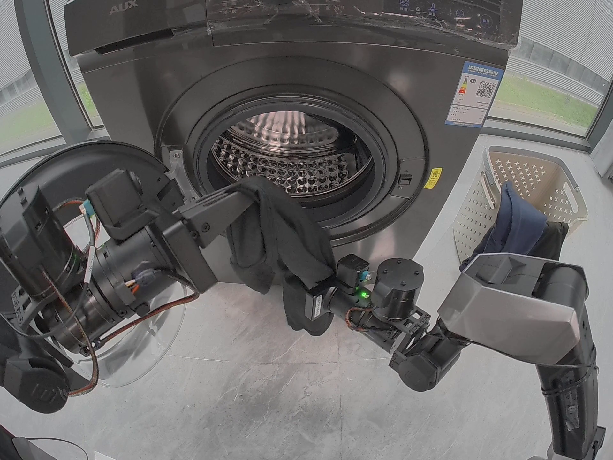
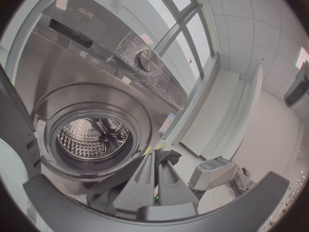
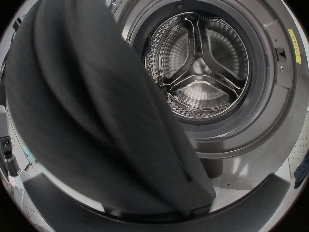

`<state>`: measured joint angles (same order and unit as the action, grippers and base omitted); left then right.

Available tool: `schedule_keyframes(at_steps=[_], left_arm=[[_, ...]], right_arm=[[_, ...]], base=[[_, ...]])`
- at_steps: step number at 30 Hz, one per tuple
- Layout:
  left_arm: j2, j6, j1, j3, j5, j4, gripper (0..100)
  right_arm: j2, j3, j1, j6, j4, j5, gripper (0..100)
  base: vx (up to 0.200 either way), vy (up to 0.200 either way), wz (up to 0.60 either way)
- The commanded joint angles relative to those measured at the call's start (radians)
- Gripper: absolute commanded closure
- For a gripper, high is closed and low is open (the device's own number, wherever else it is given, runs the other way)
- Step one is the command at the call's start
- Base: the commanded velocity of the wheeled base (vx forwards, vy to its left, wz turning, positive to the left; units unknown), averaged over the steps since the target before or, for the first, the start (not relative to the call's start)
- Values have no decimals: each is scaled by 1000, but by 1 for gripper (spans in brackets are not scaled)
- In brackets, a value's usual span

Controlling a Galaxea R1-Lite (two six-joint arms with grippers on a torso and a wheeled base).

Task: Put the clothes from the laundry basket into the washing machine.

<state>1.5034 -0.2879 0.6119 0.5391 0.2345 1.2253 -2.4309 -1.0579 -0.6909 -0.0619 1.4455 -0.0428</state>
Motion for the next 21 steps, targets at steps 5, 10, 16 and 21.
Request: schedule_keyframes(at_steps=[5, 10, 16, 21], left_arm=[[63, 10, -107, -136, -9, 6, 100], [126, 24, -147, -185, -3, 10, 100], [239, 41, -143, -257, 2, 89, 100], [351, 38, -144, -297, 36, 224, 100]], right_arm=[[274, 239, -3, -4, 22, -2, 100], [345, 320, -6, -19, 24, 0, 100], [365, 311, -9, -33, 22, 18, 100], [365, 279, -36, -42, 21, 23, 100]], base=[[0, 0, 0], [0, 0, 0], [0, 0, 0], [0, 0, 0]])
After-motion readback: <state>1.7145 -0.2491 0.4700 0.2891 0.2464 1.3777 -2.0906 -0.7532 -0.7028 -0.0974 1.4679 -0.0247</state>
